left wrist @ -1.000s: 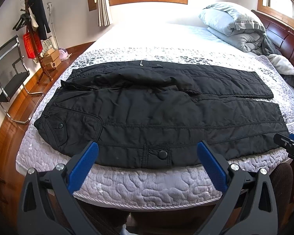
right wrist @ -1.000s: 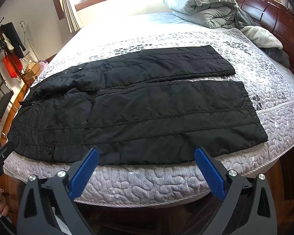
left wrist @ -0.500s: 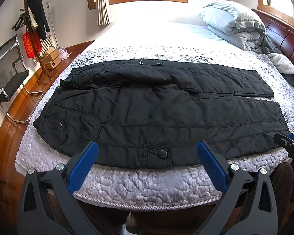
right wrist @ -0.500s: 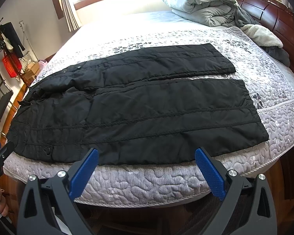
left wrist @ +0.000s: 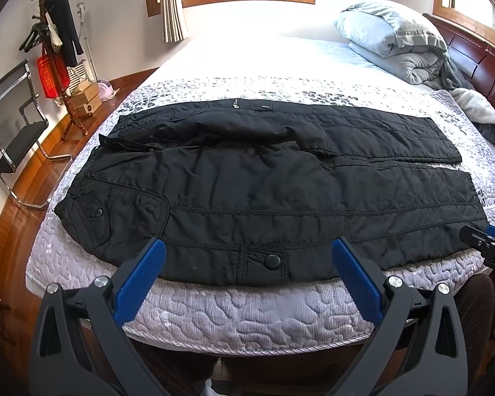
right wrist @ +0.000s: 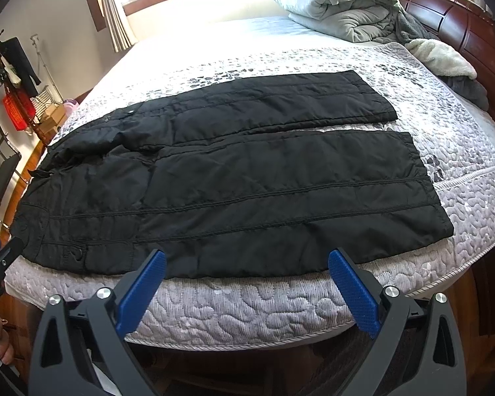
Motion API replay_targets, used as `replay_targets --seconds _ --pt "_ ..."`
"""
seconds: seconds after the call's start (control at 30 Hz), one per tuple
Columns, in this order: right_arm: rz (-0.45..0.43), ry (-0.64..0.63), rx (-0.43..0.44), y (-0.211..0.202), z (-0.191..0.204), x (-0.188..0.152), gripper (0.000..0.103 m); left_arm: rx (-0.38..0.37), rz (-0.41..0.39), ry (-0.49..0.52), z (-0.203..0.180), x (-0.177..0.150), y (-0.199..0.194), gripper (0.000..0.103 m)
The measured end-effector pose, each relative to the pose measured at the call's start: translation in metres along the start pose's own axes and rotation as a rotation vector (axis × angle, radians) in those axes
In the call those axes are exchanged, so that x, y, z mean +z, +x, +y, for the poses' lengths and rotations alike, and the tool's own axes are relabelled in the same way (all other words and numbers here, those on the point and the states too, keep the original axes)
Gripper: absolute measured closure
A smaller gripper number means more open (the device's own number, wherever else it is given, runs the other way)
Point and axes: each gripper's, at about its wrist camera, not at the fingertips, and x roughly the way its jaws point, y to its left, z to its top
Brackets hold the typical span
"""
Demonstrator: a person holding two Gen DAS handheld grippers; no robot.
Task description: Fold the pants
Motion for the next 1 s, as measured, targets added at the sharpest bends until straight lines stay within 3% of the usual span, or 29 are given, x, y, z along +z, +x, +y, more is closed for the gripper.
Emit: replay_targets --seconds 0.9,1.0 --pt "0.030 0.005 -0.004 0.015 -0.003 0.002 0.004 0.007 0.018 0.012 -0.007 0.008 0.009 0.003" --pt "0.033 -0.007 0.005 0.018 -0.003 0.005 0.004 -0.030 0.048 -0.001 -0.006 0.011 0.016 0.003"
